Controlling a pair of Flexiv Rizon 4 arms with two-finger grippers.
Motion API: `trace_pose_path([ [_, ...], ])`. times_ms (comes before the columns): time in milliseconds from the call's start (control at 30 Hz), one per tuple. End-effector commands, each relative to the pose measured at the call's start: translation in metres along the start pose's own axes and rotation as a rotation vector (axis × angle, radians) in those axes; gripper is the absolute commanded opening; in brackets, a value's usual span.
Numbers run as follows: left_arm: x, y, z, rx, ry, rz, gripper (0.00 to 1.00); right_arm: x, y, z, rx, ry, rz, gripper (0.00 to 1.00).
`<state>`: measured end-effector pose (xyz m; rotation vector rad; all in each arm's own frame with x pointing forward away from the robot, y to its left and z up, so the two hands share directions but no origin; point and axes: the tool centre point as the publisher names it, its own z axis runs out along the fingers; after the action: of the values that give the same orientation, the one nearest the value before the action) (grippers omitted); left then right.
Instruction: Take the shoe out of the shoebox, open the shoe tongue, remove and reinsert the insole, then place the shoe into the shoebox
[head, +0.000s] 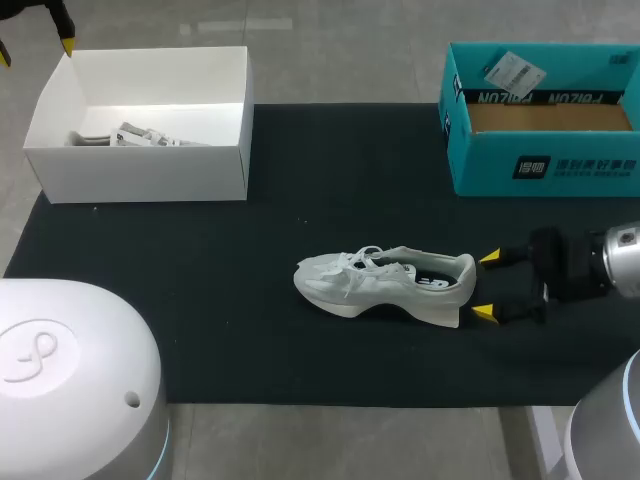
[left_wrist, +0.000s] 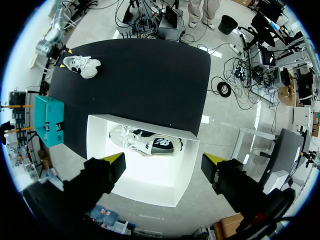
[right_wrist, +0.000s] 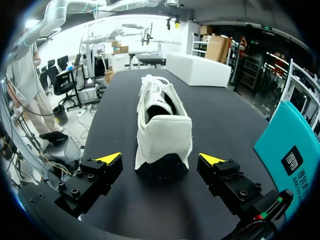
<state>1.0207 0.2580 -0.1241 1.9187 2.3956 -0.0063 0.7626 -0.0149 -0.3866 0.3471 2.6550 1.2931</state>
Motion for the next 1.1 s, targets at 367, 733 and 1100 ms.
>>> trace_pose_path([
  [367,0.0,0.0,0.0,-0.001,0.002,0.0,1.0,-0.017,0.0,0.048,-0.035,0.059,-0.002,1.0],
  [733,0.0,0.0,0.0,-0.001,0.002,0.0,1.0,-0.011,0.001,0.075,-0.054,0.1,0.007,1.0],
  [1100,0.0,0.0,0.0,-0.001,0.002,0.0,1.0,-0.002,-0.006,0.086,-0.038,0.161,0.028,0.0],
])
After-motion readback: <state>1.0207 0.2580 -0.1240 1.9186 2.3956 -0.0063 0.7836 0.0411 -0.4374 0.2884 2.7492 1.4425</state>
